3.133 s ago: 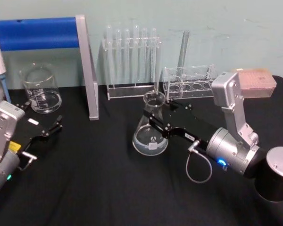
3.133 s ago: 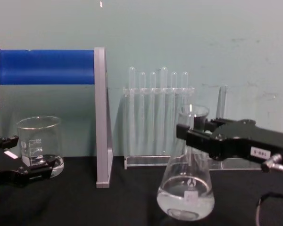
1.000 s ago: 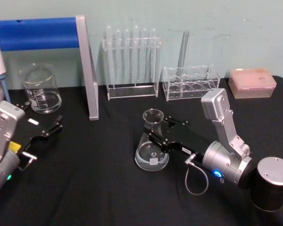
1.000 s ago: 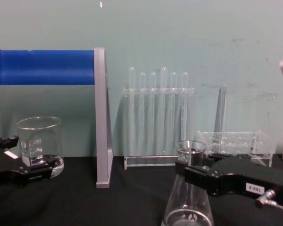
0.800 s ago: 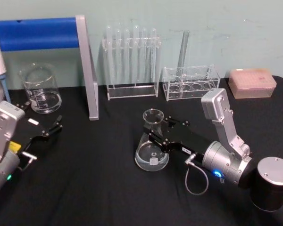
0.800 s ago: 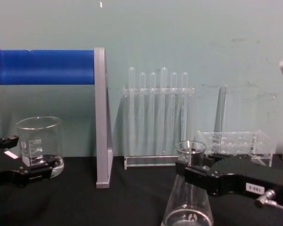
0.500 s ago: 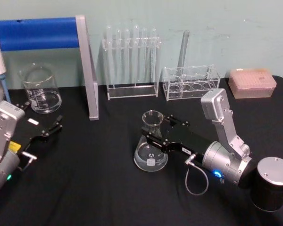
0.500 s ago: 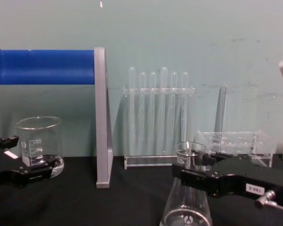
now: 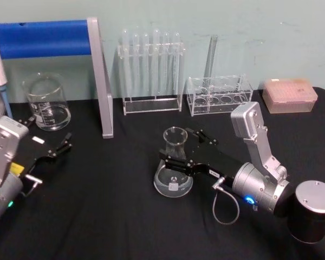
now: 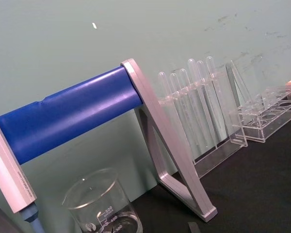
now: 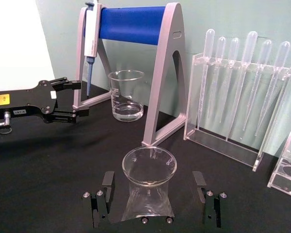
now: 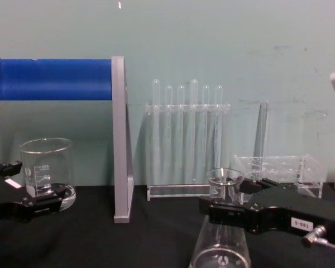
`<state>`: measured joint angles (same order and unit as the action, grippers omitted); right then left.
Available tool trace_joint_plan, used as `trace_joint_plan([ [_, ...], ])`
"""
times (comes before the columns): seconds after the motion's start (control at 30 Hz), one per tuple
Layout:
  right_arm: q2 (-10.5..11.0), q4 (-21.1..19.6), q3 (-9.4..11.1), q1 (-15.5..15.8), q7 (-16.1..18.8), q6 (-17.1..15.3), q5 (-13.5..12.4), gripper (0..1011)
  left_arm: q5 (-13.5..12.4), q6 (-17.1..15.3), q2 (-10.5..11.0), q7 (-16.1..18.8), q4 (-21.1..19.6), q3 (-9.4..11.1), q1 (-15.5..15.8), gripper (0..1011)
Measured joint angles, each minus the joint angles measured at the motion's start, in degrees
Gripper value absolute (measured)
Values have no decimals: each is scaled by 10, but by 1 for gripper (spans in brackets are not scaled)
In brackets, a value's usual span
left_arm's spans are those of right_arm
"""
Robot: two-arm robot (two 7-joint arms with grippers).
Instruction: Grasp the erlenmeyer flask with one hand, shake it three times, then place it back.
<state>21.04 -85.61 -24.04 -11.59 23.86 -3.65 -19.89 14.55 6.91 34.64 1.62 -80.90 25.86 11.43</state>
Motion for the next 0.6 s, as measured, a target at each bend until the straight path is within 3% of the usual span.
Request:
trace_joint_plan([
  [0.33,5,-1,1,1,6,2,-2,1000,0,0,0,0,0,0,0,1001],
  [0.6,39,-21,9,17,27,4,-11,1000,0,0,0,0,0,0,0,1001],
])
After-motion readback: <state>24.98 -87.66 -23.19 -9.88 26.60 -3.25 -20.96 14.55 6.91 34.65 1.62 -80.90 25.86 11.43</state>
